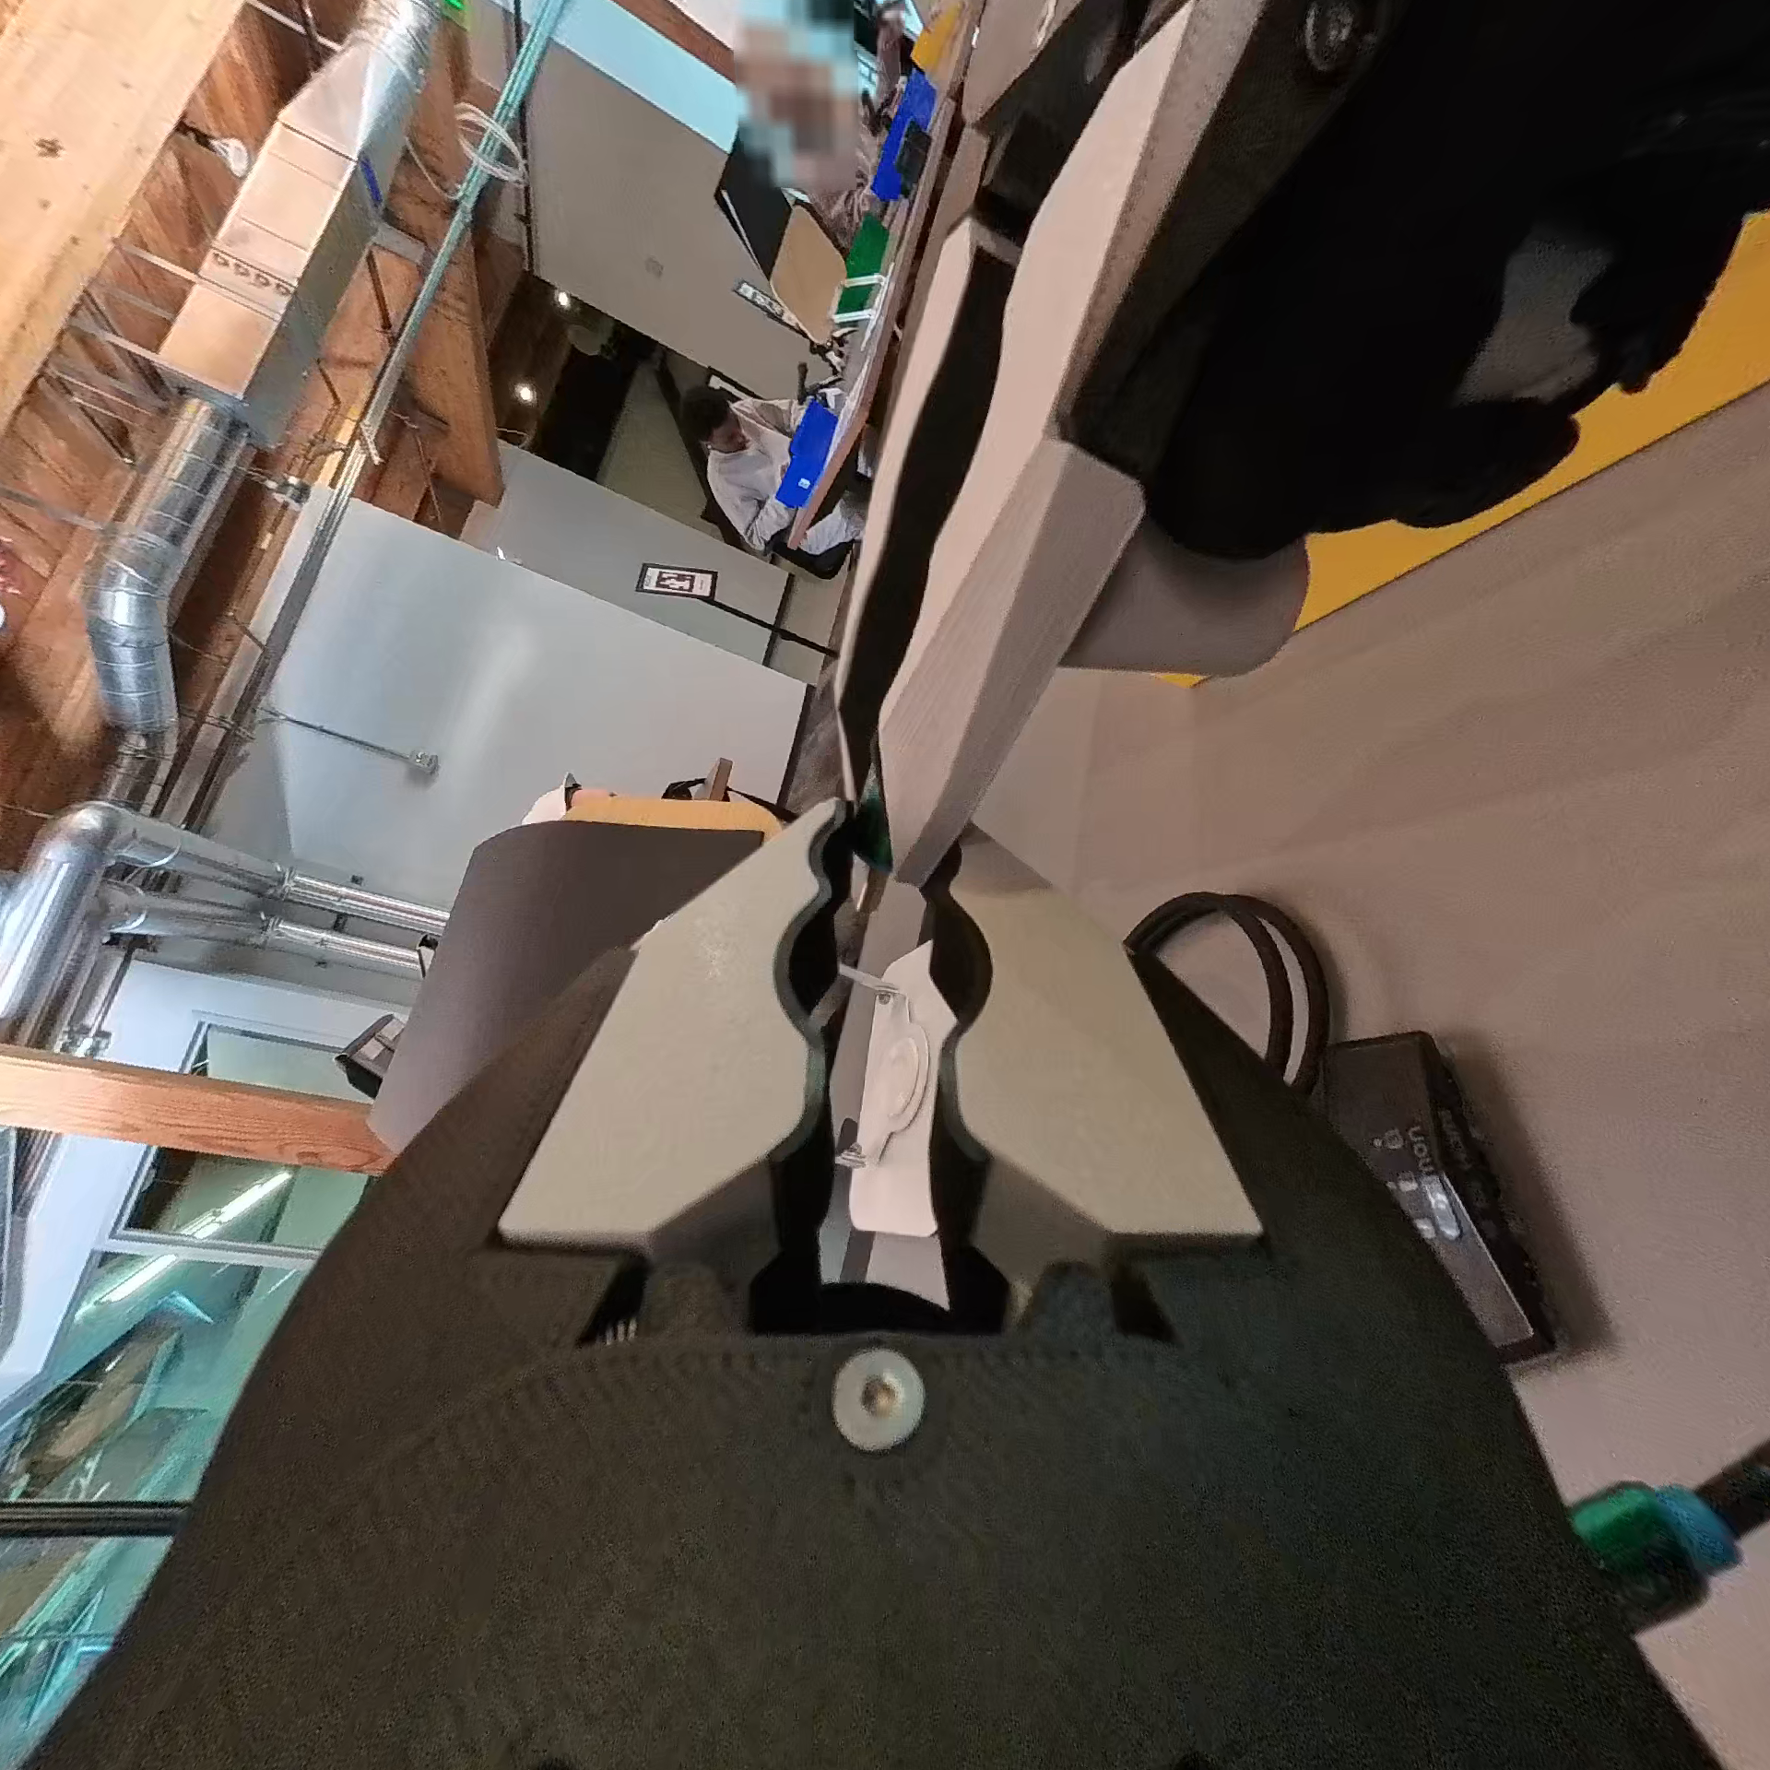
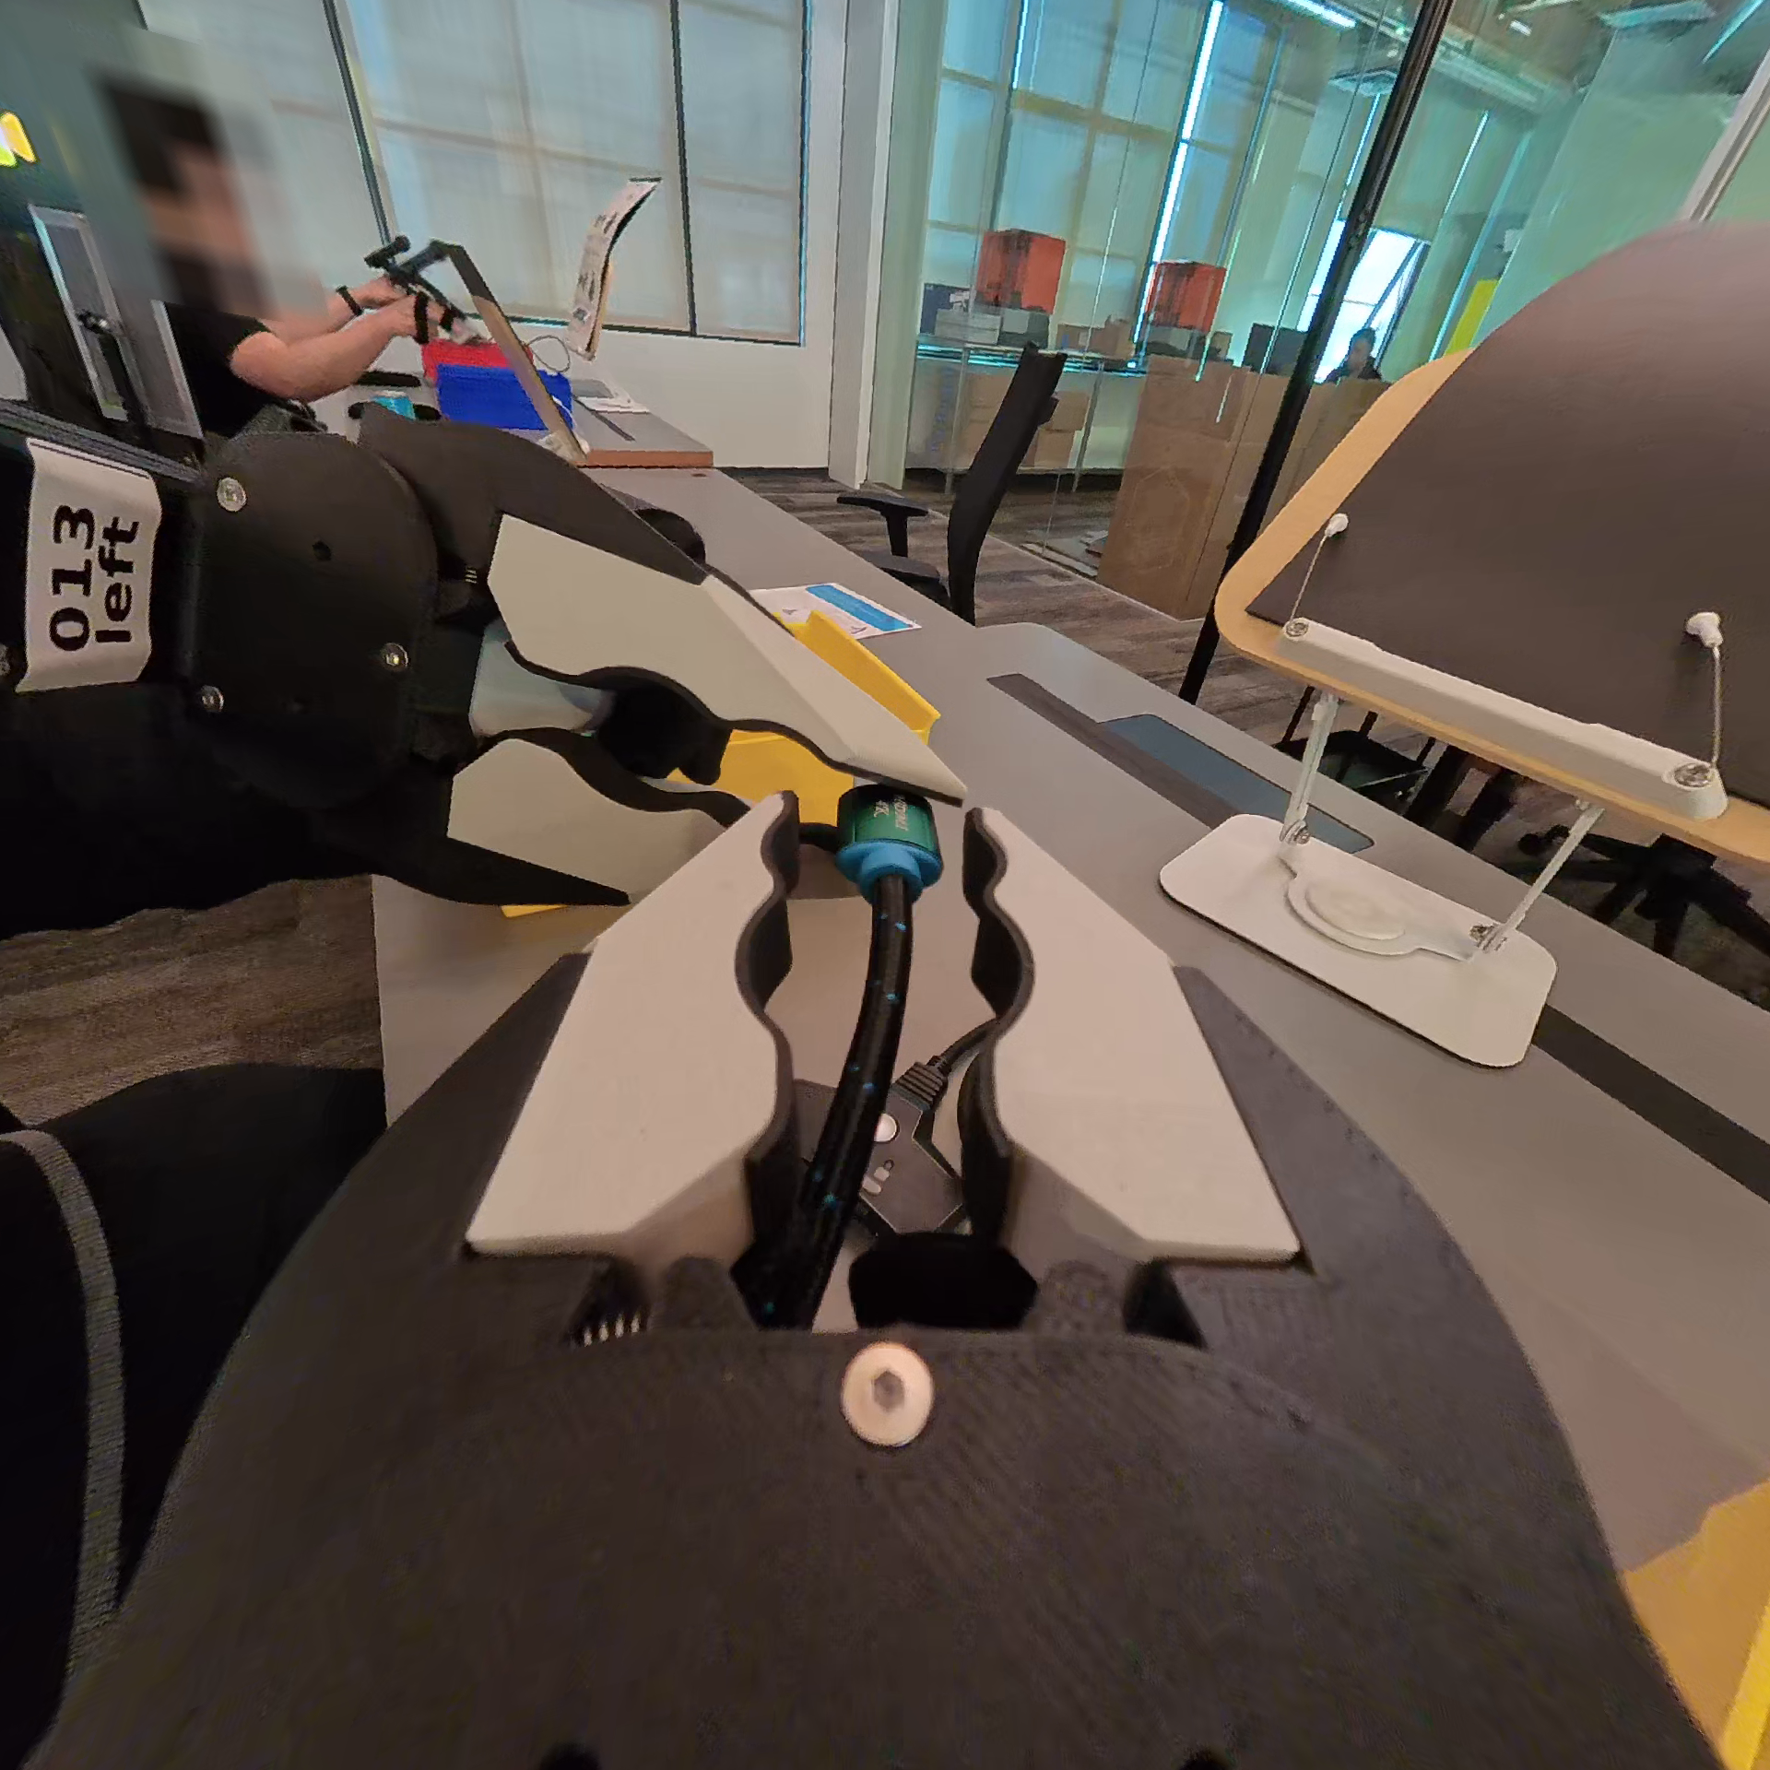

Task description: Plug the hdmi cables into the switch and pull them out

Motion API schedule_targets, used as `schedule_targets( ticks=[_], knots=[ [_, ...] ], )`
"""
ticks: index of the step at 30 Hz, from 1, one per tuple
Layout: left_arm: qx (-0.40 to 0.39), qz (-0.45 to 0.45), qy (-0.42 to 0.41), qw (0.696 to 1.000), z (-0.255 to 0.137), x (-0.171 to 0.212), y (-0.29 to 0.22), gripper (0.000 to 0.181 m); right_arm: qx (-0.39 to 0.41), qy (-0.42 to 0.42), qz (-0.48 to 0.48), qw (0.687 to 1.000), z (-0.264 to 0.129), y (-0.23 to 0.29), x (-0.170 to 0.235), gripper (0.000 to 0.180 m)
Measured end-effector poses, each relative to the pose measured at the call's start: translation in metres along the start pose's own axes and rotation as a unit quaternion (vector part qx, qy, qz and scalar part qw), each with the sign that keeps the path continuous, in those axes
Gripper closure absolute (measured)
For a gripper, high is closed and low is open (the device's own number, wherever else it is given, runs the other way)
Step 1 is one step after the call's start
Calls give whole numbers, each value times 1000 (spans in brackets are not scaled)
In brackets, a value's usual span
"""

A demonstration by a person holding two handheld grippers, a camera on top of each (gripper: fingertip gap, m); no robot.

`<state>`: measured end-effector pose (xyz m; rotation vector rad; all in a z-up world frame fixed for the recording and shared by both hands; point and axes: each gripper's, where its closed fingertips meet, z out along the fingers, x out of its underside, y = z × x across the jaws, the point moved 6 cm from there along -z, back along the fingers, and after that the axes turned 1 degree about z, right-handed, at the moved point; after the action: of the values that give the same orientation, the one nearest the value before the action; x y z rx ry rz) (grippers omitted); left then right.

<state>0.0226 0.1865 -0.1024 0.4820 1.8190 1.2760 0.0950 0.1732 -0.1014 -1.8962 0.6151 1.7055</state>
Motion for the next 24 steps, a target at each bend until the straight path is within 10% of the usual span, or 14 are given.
schedule_targets(
  ticks=[24],
  knots=[
    [-20, 2, -4, 1000, 8, -9, 6, 166, -3, -22, 67, 997, -10, -9, -6, 161]
  ],
)
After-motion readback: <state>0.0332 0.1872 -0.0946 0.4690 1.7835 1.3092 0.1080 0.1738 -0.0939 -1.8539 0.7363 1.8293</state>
